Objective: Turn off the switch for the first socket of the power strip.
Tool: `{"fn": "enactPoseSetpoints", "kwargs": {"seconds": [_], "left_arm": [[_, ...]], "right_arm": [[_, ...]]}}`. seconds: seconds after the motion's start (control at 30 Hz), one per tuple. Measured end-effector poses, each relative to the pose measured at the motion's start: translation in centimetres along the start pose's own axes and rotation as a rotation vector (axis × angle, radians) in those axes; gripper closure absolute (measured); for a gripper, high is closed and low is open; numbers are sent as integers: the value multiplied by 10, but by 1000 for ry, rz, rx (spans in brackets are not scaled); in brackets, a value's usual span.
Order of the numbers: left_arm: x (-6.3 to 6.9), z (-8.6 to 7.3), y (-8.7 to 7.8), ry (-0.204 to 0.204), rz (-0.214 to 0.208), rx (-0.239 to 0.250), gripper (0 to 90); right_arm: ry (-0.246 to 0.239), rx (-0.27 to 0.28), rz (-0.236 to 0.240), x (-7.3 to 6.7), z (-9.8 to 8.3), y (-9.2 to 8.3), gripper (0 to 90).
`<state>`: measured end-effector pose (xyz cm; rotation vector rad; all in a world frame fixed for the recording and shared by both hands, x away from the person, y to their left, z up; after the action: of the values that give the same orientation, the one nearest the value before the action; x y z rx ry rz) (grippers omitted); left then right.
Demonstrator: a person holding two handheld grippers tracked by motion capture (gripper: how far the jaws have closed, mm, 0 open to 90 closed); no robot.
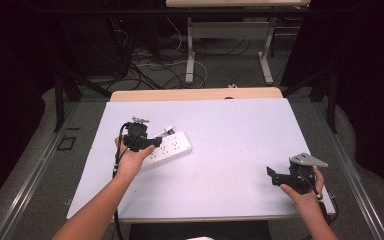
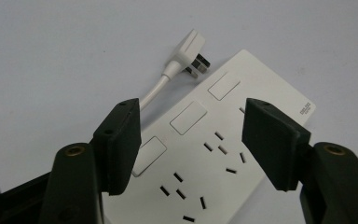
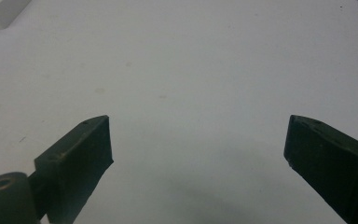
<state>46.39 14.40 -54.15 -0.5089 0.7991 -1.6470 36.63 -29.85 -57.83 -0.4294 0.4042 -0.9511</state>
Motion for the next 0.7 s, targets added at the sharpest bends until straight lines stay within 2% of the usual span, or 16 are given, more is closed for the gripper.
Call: {"fn": "enactPoseSetpoints", "kwargs": {"seconds": [0.03,0.07,0.17,0.5,0.6,0.7], "left_arm": [[0,0,0,0,0,0,346],[-2,1,-3,12,-5,29,338],[-4,2,-6,18,-9,44,320],[-14,-1,-23,-26,-43,56,275],[-16,-3,-29,-41,-55,55,190],[-18,-6,-34,-46,-69,57,156]], "right_arm": [[0,0,0,0,0,0,69],[0,0,0,0,0,0,69],[-1,0,0,0,0,0,69],[-15,-1,0,1,0,0,70],[-15,0,0,0,0,0,70],[-14,0,1,0,1,0,70]]}}
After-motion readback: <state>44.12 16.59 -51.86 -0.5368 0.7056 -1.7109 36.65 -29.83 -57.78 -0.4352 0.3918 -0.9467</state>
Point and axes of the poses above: each handheld gripper's, and its own axes: y roughly forward along the jaws, z roughly out of its top, x roughly to its right, the point moved 7 cm from there along y, roughly forward along the jaws, and after that the axes turned 14 degrees about z, right-handed, at the moved point
